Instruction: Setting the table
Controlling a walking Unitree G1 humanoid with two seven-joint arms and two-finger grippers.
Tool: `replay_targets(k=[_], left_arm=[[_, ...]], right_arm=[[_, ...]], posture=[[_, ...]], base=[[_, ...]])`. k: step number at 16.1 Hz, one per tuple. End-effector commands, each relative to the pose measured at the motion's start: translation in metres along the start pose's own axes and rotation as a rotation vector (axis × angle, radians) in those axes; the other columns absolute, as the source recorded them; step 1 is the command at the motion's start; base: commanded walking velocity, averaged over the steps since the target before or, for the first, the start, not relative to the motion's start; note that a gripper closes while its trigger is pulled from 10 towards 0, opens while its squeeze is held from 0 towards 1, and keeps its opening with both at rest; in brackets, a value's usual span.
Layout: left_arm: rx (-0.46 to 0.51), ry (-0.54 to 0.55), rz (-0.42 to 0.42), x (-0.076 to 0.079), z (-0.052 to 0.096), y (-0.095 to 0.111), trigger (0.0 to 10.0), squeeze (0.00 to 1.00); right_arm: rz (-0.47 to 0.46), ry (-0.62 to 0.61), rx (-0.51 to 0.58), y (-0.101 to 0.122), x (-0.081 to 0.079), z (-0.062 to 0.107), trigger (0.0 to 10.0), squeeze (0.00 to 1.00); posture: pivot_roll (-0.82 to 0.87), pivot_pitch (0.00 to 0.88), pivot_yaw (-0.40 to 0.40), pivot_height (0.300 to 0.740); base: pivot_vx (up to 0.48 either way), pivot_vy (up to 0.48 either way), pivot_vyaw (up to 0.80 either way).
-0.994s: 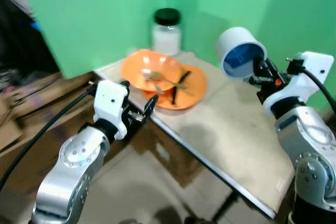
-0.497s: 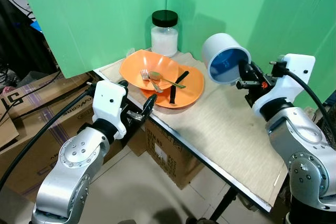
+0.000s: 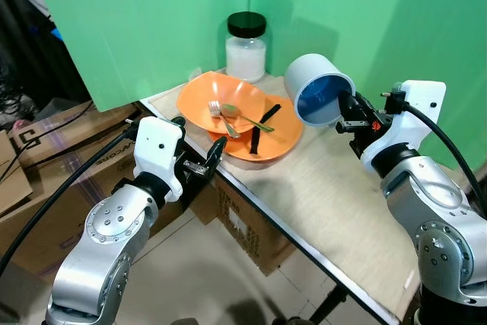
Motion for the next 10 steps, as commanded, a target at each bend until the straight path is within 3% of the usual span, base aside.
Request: replay_targets(k=[1, 10], left_arm=[[-0.004, 0.019, -0.010, -0.0050, -0.0009, -0.0005, 10.0, 0.00], [-0.003, 0.017, -0.003, -0.0043, -0.0011, -0.0002, 10.0, 0.00]], right_arm=[[0.008, -0.006, -0.023, -0.0032, 0.0019, -0.0001, 10.0, 0.00], [-0.010, -0.011, -0.044, -0.0064, 0.0021, -0.0006, 10.0, 0.00]], posture=[[0.14, 0.000, -0.010, 0.740], [0.14, 0.000, -0.011, 0.740]], base=[[0.000, 0.000, 0.00], [0.000, 0.000, 0.00]])
Point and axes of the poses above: a point about 5 cm out from each wrist's last joint towards the gripper, its own z axis pointing back from the gripper into the wrist, its own y axis along the axis of the wrist's last joint, x = y × z, the point moved 2 cm from there along -z, pointing out of the wrist towards the gripper, and after that the axes turned 3 degrees about z, right-handed, at the moved point
